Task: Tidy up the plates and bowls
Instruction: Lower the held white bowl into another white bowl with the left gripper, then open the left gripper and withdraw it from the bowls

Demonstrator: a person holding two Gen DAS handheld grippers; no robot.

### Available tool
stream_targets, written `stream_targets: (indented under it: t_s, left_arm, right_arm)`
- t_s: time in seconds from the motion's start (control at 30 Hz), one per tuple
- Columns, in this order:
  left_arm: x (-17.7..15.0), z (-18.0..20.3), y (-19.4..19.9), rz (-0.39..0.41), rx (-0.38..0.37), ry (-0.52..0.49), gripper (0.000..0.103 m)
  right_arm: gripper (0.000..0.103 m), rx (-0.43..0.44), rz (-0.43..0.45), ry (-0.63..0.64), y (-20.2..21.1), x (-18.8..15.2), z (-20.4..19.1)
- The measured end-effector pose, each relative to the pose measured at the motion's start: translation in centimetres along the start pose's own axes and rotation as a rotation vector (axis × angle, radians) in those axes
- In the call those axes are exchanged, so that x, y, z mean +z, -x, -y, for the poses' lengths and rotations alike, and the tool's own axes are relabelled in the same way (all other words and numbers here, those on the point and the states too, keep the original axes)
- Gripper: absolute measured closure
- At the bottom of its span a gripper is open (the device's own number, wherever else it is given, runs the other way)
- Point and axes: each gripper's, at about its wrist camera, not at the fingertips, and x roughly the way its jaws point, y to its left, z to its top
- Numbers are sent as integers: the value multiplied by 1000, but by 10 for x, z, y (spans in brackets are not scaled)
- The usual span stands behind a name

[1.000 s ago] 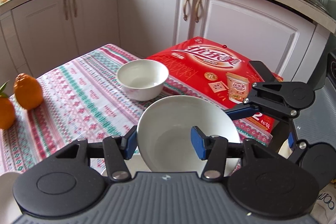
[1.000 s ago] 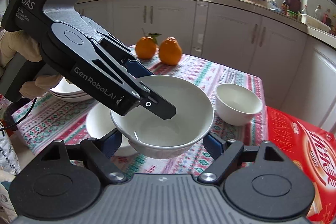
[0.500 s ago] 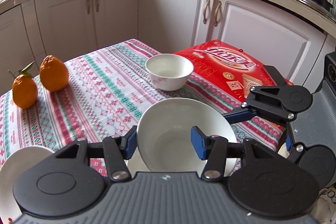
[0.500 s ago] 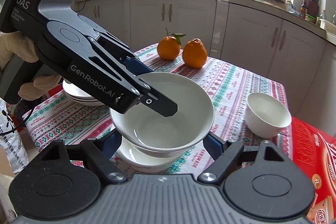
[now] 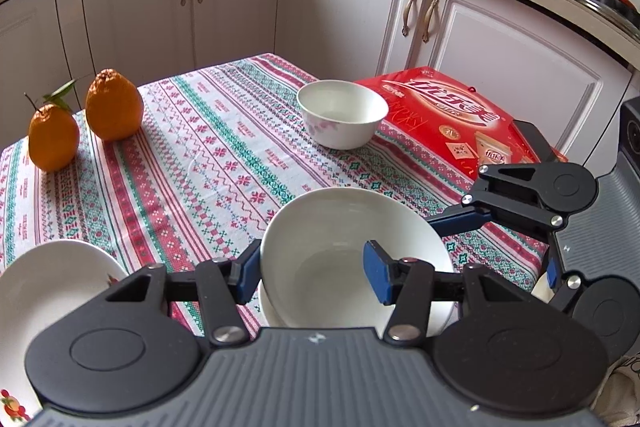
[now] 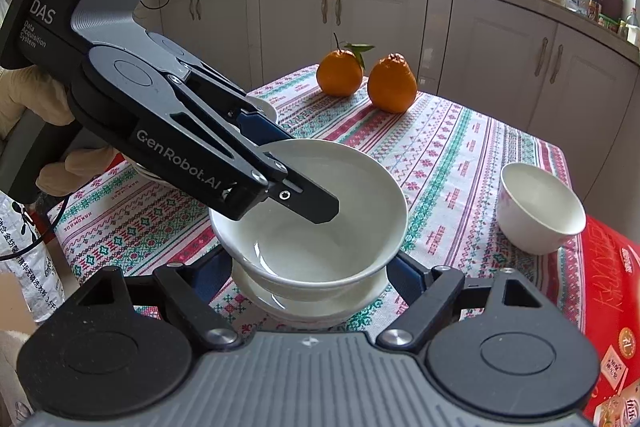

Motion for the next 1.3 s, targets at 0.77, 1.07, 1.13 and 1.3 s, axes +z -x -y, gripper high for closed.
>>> stream_targets:
  t_s: [0.77, 1.07, 1.13, 1.3]
  left_arm:
    - [-8, -1, -13, -16, 10, -5, 38]
    - [-11, -6, -2, 4, 32, 6, 37]
    - [-12, -8, 2, 12, 38, 12, 37]
    - [-11, -11, 8, 25, 51, 17, 36]
  right_arm:
    - [15, 0, -16, -18, -5, -6, 4]
    - [4, -25, 50, -31, 12, -2, 6]
    - [3, -35, 70, -52, 16, -2, 9]
    - [2, -72, 89, -109, 19, -1, 18]
